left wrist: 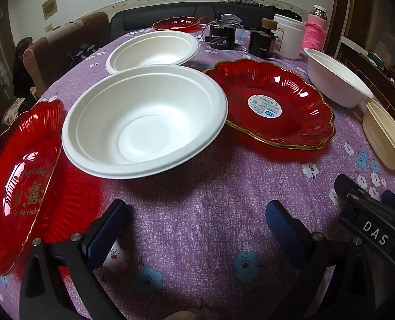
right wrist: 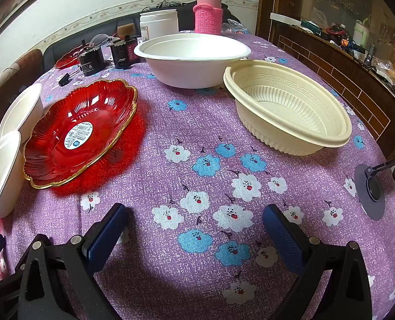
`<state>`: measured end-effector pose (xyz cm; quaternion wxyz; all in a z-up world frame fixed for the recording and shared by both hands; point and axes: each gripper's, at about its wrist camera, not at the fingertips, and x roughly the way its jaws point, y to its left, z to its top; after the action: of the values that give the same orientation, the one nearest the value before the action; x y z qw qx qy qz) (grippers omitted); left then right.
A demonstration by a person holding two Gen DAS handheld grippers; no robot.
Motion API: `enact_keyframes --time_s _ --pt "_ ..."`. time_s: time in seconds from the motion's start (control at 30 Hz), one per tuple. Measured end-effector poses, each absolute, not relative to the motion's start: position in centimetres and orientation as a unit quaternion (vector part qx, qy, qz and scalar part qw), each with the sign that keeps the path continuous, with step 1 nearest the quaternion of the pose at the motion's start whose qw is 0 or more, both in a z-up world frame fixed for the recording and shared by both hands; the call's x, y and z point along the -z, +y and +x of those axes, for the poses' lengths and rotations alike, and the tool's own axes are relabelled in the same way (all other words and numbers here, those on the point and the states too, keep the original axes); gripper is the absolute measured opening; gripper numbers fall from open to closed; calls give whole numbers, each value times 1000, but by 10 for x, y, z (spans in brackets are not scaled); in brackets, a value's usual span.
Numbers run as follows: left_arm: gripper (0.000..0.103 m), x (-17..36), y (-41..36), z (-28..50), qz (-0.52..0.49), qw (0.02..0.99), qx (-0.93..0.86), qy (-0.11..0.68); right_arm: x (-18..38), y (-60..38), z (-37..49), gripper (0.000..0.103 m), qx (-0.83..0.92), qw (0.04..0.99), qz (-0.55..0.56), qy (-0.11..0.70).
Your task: Organize plates and bowls
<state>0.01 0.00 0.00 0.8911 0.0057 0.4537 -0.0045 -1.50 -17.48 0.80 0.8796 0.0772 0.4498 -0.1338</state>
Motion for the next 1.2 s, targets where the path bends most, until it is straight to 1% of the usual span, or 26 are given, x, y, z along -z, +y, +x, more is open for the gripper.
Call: enact_keyframes --time_s 1.2 --pt "103 1 -2 6 1 892 -5 452 -8 -175 -15 102 135 879 76 451"
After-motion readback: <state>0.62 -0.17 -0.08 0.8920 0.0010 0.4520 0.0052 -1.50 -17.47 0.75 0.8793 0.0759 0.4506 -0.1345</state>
